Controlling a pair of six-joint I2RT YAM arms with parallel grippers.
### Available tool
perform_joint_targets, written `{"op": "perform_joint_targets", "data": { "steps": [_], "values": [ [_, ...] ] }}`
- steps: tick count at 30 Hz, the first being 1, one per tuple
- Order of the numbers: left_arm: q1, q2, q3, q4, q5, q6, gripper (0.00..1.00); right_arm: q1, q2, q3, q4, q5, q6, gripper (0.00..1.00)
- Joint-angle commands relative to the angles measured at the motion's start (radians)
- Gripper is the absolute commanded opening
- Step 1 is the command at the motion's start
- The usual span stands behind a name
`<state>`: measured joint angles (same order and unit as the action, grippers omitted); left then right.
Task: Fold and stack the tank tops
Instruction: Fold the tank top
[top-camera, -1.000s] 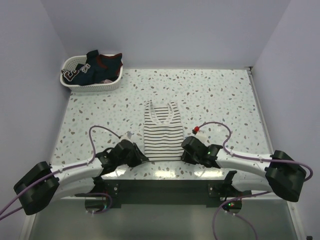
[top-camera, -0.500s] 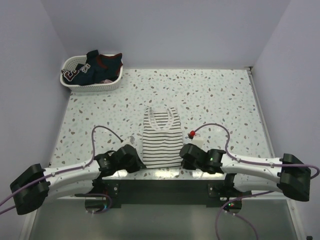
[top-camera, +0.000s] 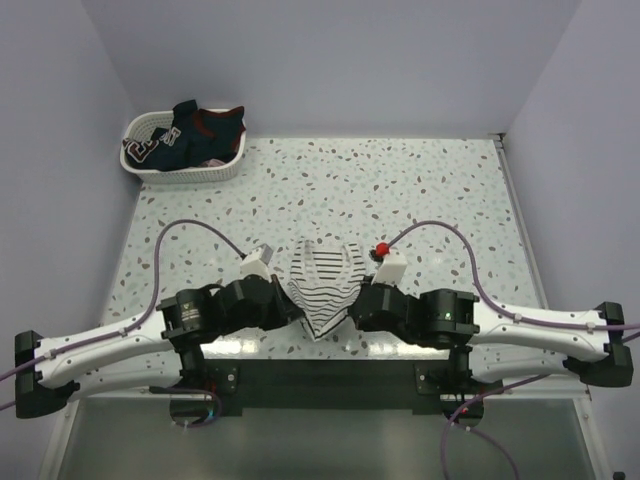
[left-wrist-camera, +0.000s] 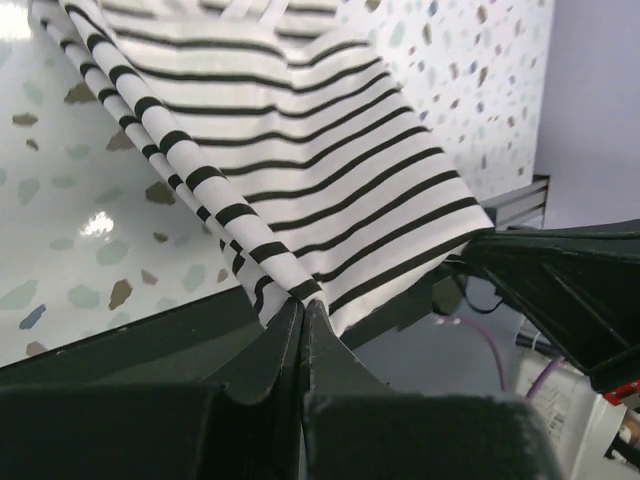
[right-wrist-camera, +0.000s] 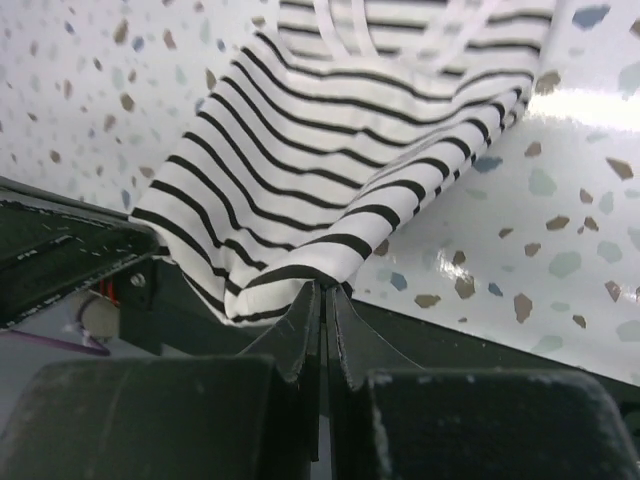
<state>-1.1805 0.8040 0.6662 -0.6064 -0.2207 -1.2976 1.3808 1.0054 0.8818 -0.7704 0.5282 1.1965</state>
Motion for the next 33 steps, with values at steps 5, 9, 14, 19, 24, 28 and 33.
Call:
{"op": "perform_joint_targets", "data": {
  "steps": [5,9,14,19,24,28,33],
  "values": [
    [0.173,0.089,0.156,0.021,-0.073,0.156,0.00,-0.135,0.073,0.184,-0.035,0.086,-0.161,0.00],
    [0.301,0.147,0.182,0.117,-0.014,0.245,0.00,-0.316,0.100,0.178,0.062,-0.020,-0.285,0.00],
    [0.457,0.271,0.223,0.230,0.076,0.320,0.00,-0.494,0.215,0.212,0.143,-0.154,-0.385,0.00],
    [0.612,0.426,0.259,0.352,0.174,0.359,0.00,-0.672,0.332,0.273,0.213,-0.305,-0.451,0.00],
    [0.716,0.630,0.377,0.491,0.280,0.412,0.00,-0.836,0.536,0.420,0.272,-0.393,-0.518,0.00],
    [0.778,0.901,0.516,0.591,0.365,0.493,0.22,-0.928,0.722,0.525,0.301,-0.454,-0.541,0.10],
    [0.834,1.075,0.644,0.700,0.520,0.521,0.57,-0.999,0.809,0.563,0.313,-0.464,-0.537,0.48]
  ]
}}
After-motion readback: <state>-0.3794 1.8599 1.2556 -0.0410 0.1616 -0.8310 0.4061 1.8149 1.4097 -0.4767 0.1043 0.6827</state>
